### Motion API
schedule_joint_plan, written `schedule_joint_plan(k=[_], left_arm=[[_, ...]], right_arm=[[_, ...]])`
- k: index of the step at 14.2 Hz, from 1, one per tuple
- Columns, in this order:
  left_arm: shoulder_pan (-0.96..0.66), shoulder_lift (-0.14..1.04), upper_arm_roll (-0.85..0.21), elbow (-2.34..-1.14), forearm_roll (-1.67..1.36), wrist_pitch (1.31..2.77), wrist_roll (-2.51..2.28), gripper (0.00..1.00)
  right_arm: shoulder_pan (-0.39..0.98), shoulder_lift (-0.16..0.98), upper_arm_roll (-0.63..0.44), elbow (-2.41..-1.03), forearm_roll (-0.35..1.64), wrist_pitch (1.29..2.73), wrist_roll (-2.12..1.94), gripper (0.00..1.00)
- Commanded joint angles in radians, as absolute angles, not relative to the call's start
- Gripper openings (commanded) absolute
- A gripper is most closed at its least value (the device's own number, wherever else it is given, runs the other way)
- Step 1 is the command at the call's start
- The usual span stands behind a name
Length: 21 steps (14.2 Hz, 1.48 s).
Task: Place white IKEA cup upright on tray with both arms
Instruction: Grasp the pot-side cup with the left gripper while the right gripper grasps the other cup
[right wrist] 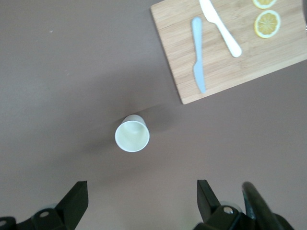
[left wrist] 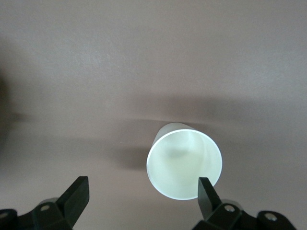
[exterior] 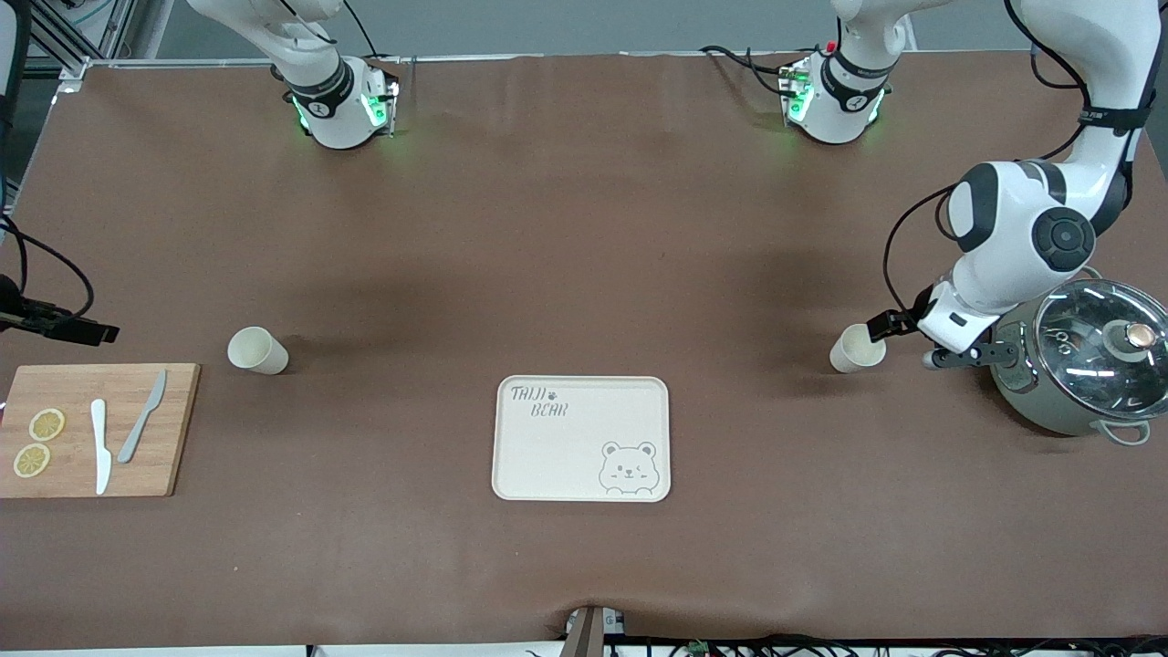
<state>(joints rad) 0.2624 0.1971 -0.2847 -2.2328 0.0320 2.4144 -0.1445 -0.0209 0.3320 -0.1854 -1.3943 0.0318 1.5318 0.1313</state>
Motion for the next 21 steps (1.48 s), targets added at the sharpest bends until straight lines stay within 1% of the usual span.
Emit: schedule_joint_plan(k=[1, 4, 6, 8, 10, 12, 13, 16, 17, 19, 21], left_arm=[[0.264, 0.179, -0.287, -2.278, 0.052, 2.471, -0.129, 0.95], [0.262, 0.207, -0.287, -2.296, 0.052, 2.537, -0.13, 0.85], [0.261, 0.219, -0.287, -2.301, 0.052, 2.548, -0.133, 0.81], [0.259, 0.233, -0.287, -2.301, 0.052, 2.566, -0.138, 0.77], [0.259, 0.261, -0.287, -2.301, 0.052, 2.595, -0.138, 0.69], [0.259, 0.279, -0.287, -2.299, 0.052, 2.617, -0.138, 0.5], [0.259, 0.287, -0.287, -2.298, 0.052, 2.618, -0.141, 0.43], [0.259, 0.291, -0.287, -2.292, 0.052, 2.619, -0.149, 0.06], [0.259, 0.291, -0.287, -2.29, 0.052, 2.619, -0.149, 0.0], [0.258, 0.291, -0.287, -2.281, 0.052, 2.614, -0.149, 0.0], [0.259, 0.287, -0.287, -2.266, 0.052, 2.609, -0.147, 0.0]], right_arm=[[-0.006, 0.368, -0.192, -1.374, 0.028, 1.526, 0.137, 1.0], [-0.003, 0.405, -0.192, -1.376, 0.035, 1.545, 0.141, 1.0], [0.003, 0.413, -0.189, -1.388, 0.038, 1.558, 0.109, 1.0], [-0.009, 0.41, -0.186, -1.411, 0.066, 1.555, -0.021, 1.0], [-0.024, 0.405, -0.186, -1.456, 0.109, 1.575, -0.058, 1.0], [-0.026, 0.397, -0.186, -1.518, 0.115, 1.65, -0.061, 1.0], [-0.022, 0.397, -0.186, -1.557, 0.115, 1.69, -0.074, 1.0], [-0.017, 0.388, -0.186, -1.693, 0.115, 1.827, -0.1, 1.0], [-0.017, 0.388, -0.186, -1.738, 0.115, 1.865, -0.103, 1.0], [-0.02, 0.388, -0.186, -1.833, 0.114, 1.961, -0.127, 1.0], [-0.025, 0.394, -0.186, -1.879, 0.114, 2.025, -0.153, 1.0]])
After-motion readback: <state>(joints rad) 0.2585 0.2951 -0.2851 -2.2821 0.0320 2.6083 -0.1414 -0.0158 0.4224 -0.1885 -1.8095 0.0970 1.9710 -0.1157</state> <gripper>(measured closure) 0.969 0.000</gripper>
